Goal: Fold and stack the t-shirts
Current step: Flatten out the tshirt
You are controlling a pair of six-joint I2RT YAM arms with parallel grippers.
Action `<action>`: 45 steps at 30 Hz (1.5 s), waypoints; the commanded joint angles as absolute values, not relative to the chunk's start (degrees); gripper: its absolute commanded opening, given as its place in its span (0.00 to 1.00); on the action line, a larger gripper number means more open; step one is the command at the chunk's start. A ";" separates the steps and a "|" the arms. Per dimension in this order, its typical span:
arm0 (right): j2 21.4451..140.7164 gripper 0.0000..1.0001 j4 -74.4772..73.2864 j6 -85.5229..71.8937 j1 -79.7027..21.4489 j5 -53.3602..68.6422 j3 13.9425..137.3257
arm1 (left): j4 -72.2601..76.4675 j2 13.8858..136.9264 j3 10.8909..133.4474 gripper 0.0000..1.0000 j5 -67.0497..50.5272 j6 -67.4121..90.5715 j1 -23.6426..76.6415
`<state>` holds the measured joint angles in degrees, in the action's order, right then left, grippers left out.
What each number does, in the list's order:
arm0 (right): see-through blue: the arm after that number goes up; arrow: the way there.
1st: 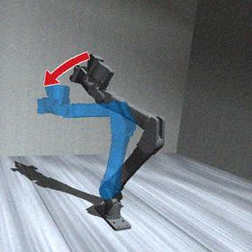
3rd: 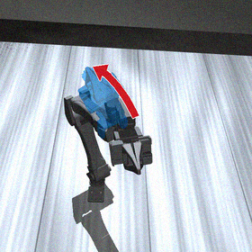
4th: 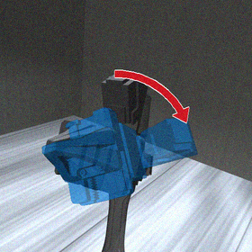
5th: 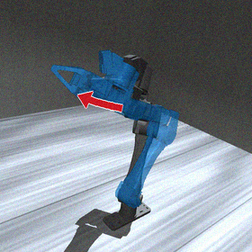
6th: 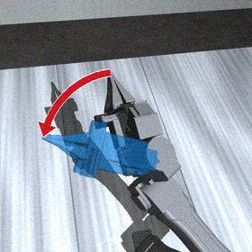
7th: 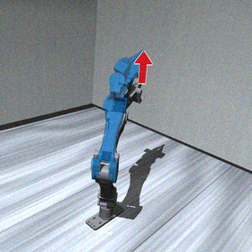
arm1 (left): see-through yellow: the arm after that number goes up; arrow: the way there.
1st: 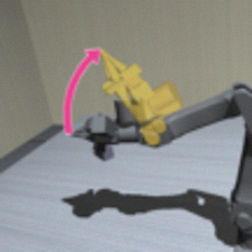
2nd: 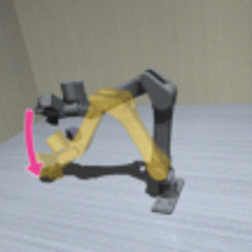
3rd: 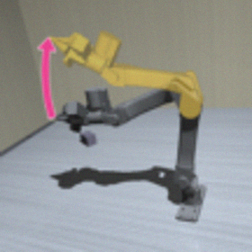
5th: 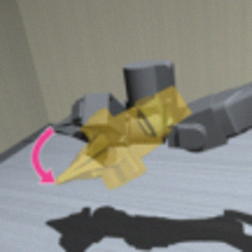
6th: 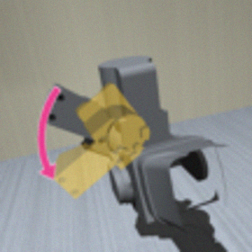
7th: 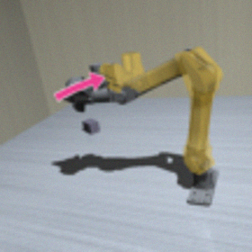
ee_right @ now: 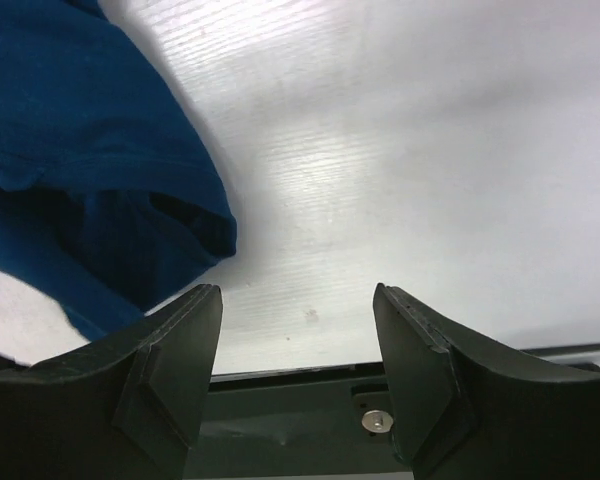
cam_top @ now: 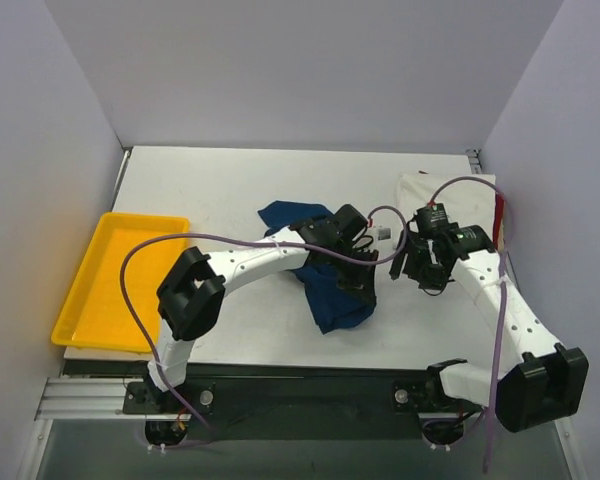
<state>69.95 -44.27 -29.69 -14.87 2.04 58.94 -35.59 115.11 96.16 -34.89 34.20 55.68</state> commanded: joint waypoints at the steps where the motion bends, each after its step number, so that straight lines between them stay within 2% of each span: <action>1: 64.36 0.64 -50.98 -31.81 -14.15 -2.99 57.84 | -24.54 115.58 98.54 0.00 -38.05 40.15 55.63; 2: 63.47 0.65 -51.06 -32.08 -13.98 -3.08 57.31 | -22.61 115.23 97.83 0.04 -38.32 42.25 55.55; 5: 61.70 0.68 -50.72 -31.91 -13.89 -1.33 55.47 | -19.60 112.77 94.76 0.47 -37.36 42.81 54.06; 9: 63.01 0.69 -47.99 -27.26 -13.97 8.16 53.27 | -21.96 105.67 87.64 0.66 -33.32 43.07 47.92; 15: 64.69 0.68 -45.97 -24.08 -14.94 13.71 49.41 | -31.45 94.93 77.98 0.70 -24.53 38.16 34.82; 22: 67.49 0.65 -37.20 -26.81 -14.77 10.02 44.39 | -34.28 94.22 73.57 0.70 -23.73 34.63 25.06; 31: 78.04 0.58 -24.01 -29.26 -14.33 12.30 44.03 | -34.28 100.72 74.27 0.71 -22.24 33.40 19.16; 41: 85.51 0.53 -19.51 -30.85 -14.33 11.34 45.26 | -30.51 108.71 76.90 0.72 -25.92 31.82 17.32; 45: 87.71 0.48 -19.25 -31.29 -14.50 11.60 45.62 | -29.80 111.79 78.83 0.71 -28.03 31.47 16.53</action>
<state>86.65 -19.07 -30.37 -14.66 11.86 44.25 -32.97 110.30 75.00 -25.08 32.88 17.43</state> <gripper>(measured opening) 0.497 0.713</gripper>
